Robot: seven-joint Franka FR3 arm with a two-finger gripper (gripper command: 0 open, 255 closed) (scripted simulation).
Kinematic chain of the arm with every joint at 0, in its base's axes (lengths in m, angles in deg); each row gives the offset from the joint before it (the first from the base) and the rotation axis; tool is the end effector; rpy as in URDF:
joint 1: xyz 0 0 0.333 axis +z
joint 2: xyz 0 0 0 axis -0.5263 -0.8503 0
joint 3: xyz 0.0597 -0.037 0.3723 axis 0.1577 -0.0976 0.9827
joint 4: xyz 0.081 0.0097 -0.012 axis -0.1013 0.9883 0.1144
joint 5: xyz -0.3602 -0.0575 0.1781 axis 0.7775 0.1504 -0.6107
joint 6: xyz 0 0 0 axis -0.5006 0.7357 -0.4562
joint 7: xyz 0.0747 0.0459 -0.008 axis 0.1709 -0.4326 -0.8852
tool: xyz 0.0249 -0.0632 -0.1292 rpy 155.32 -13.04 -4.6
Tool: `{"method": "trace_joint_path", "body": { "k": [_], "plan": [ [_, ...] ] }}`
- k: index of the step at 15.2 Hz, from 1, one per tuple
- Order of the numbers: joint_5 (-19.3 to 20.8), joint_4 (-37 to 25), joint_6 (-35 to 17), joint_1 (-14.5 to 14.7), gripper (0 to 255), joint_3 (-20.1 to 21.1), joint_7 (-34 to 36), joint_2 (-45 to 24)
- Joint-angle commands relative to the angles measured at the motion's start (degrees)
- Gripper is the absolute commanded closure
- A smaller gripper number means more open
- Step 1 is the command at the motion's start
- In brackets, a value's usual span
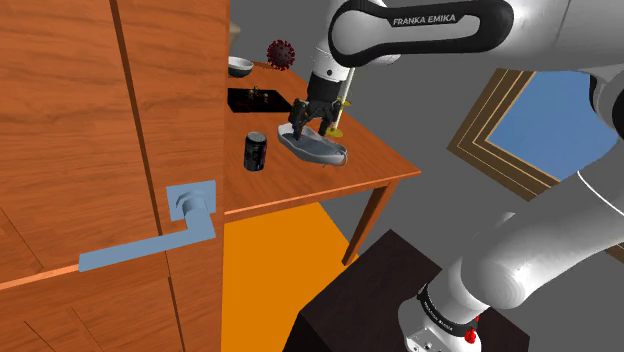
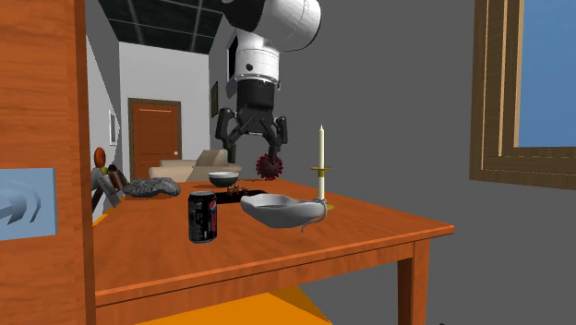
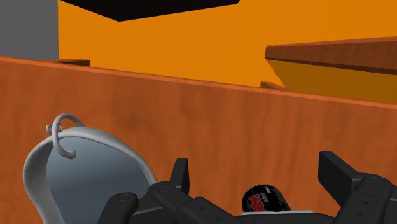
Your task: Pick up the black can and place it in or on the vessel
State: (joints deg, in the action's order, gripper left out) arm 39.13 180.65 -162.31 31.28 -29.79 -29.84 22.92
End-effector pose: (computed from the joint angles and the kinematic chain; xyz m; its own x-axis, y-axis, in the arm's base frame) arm 0.4908 0.0802 0.5330 0.9970 -0.0734 0.0225 -0.0723 -0.9963 -0.0464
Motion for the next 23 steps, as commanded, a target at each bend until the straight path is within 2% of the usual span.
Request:
{"method": "trace_joint_path", "body": {
  "k": [1,7,13,20,23],
  "plan": [
    [0.6,-3.1,-1.4,0.0,0,0.5,0.8,-4.4],
    [3.0,-15.1,-3.0,0.7,0,1.4,3.3,-18.1],
    [5.7,-30.8,-1.6,2.3,0,1.5,5.4,-32.5],
    [6.0,-27.5,-6.4,2.5,0,1.4,5.6,-34.0],
    [6.0,-27.2,-6.7,2.5,0,1.4,5.6,-34.1]
  ]
}}
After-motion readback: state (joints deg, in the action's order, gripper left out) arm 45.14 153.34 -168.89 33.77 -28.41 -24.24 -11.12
